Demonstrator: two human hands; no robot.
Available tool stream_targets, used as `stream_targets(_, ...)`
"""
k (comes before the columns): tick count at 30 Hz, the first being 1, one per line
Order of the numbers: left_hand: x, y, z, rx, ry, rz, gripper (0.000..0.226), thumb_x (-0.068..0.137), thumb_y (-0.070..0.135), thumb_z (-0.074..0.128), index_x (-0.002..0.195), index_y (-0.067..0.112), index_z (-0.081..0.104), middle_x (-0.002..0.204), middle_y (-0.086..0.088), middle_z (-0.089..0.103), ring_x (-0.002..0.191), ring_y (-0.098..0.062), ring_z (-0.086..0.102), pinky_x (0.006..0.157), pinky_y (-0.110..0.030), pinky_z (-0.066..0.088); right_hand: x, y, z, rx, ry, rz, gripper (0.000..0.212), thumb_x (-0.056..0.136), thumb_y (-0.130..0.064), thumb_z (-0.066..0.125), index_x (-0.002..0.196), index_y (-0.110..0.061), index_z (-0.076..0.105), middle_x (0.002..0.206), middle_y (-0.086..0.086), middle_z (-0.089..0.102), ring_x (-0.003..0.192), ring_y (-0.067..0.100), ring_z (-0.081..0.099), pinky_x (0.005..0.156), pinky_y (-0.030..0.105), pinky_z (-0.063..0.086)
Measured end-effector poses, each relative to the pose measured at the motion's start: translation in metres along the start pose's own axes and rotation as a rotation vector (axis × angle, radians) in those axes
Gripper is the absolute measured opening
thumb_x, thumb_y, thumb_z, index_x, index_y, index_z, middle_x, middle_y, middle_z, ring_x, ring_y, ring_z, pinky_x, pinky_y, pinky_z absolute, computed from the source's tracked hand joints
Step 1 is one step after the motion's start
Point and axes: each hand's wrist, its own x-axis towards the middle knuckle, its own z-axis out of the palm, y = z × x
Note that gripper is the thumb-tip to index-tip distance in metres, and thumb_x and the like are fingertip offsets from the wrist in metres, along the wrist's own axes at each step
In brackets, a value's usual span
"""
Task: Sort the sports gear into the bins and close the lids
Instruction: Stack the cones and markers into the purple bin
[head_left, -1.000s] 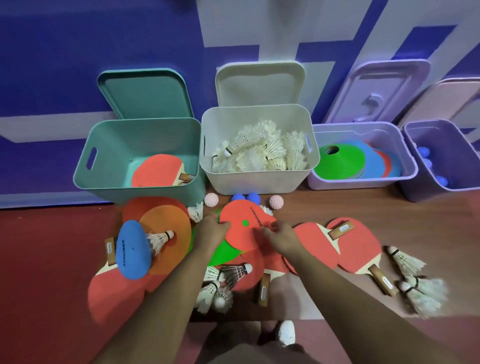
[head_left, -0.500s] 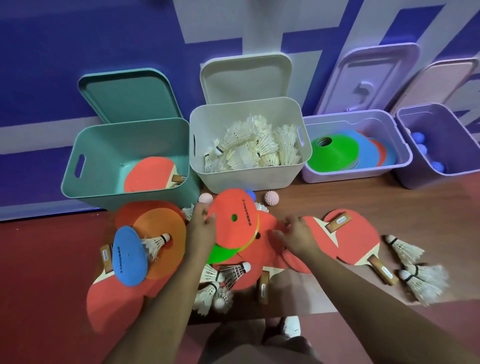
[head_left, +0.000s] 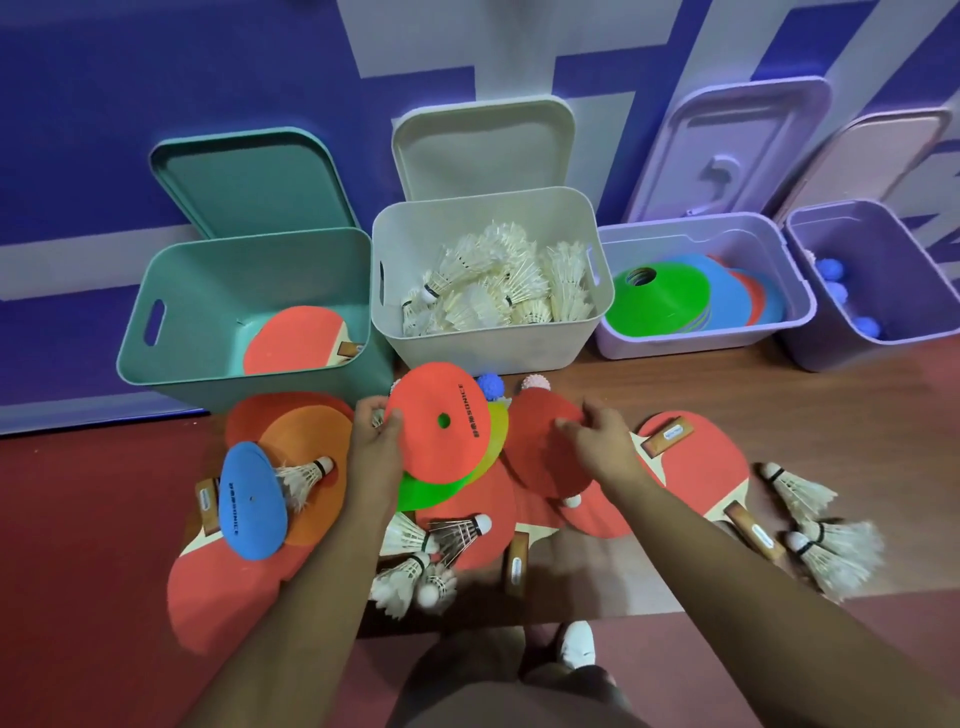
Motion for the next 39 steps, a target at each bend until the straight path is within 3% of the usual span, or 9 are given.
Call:
stream_targets(5,-0.006,0.008,0.014,-0.018,-0.028,0.024,0.011,0.093,0.027,0.053,0.09,0.038,0.054,0.102,-0.007,0.058,0.087,-0.019,0.054,0.074,-0.033,0.043,-0.005,-0.032,-0.042,0.209,0.0,-0.146,0.011,0.086,-0.004,0.065,0.079,-0.009,0.058,0.069,0.002,0.058,0.062,0.009,0.05,0.061,0.025,0.041)
stream_targets(10,-0.017,0.026,0.045,-0.174,-0.215,-0.04,0.01,0.101,0.019,0.049,0.1,0.02,0.059,0.101,-0.01,0.063,0.092,-0.021,0.057,0.084,-0.04,0.045,-0.017,-0.051,-0.047,0.642,-0.181,0.055,0.007,0.086,-0.001,0.064,0.087,-0.008,0.065,0.076,0.01,0.068,0.063,0.019,0.06,0.059,0.026,0.049)
stream_targets(13,-0.024,0.036,0.067,-0.274,-0.339,-0.158,0.019,0.104,0.019,0.042,0.111,0.01,0.058,0.109,-0.015,0.065,0.095,-0.022,0.06,0.088,-0.039,0.048,-0.021,-0.043,-0.036,0.633,-0.154,0.171,0.009,0.087,-0.004,0.065,0.085,-0.012,0.062,0.074,0.009,0.067,0.059,0.017,0.06,0.056,0.025,0.049)
stream_targets(18,-0.032,0.039,0.097,-0.304,-0.412,-0.212,0.022,0.105,0.015,0.037,0.104,0.013,0.06,0.095,-0.005,0.069,0.079,-0.012,0.065,0.068,-0.023,0.053,-0.02,-0.014,-0.039,0.573,-0.067,0.314,0.014,0.084,-0.009,0.069,0.088,-0.014,0.057,0.075,0.007,0.063,0.06,0.016,0.056,0.055,0.026,0.044)
stream_targets(21,-0.037,0.035,0.115,-0.326,-0.468,-0.292,0.019,0.103,0.027,0.045,0.112,0.021,0.061,0.103,0.004,0.072,0.091,-0.008,0.069,0.077,-0.027,0.056,-0.021,-0.001,-0.049,0.61,0.022,0.331,0.029,0.079,-0.005,0.075,0.096,-0.013,0.052,0.082,0.008,0.062,0.065,0.02,0.058,0.059,0.031,0.046)
stream_targets(24,-0.038,0.024,0.133,-0.156,-0.599,-0.173,0.03,0.087,0.036,0.068,0.114,0.025,0.063,0.115,-0.001,0.07,0.108,-0.018,0.066,0.094,-0.038,0.052,-0.021,0.008,-0.068,0.548,0.11,0.285,0.041,0.074,-0.005,0.078,0.11,-0.013,0.058,0.095,0.008,0.066,0.075,0.021,0.065,0.059,0.028,0.048)
stream_targets(30,-0.044,0.005,0.169,0.433,-0.686,-0.011,0.026,0.08,0.038,0.072,0.096,0.028,0.054,0.094,0.002,0.068,0.089,-0.018,0.064,0.089,-0.038,0.051,-0.016,0.029,-0.133,0.574,0.278,0.188,0.021,0.083,0.004,0.065,0.094,-0.014,0.062,0.082,0.008,0.066,0.071,0.02,0.057,0.066,0.031,0.045)
stream_targets(33,-0.057,-0.009,0.177,0.689,-0.659,0.066,0.035,0.081,0.036,0.074,0.105,0.018,0.056,0.099,0.0,0.065,0.093,-0.019,0.062,0.08,-0.029,0.046,-0.008,0.047,-0.161,0.579,0.322,0.168,0.022,0.085,0.001,0.064,0.094,-0.018,0.061,0.085,0.006,0.065,0.075,0.02,0.055,0.069,0.032,0.044)
stream_targets(39,-0.094,-0.046,0.198,1.078,-0.664,0.172,0.073,0.077,0.046,0.075,0.136,0.012,0.047,0.133,-0.014,0.053,0.123,-0.03,0.049,0.1,-0.032,0.04,0.005,0.08,-0.188,0.592,0.216,0.188,0.024,0.083,0.001,0.065,0.09,-0.022,0.062,0.087,0.003,0.066,0.08,0.02,0.057,0.072,0.033,0.044)
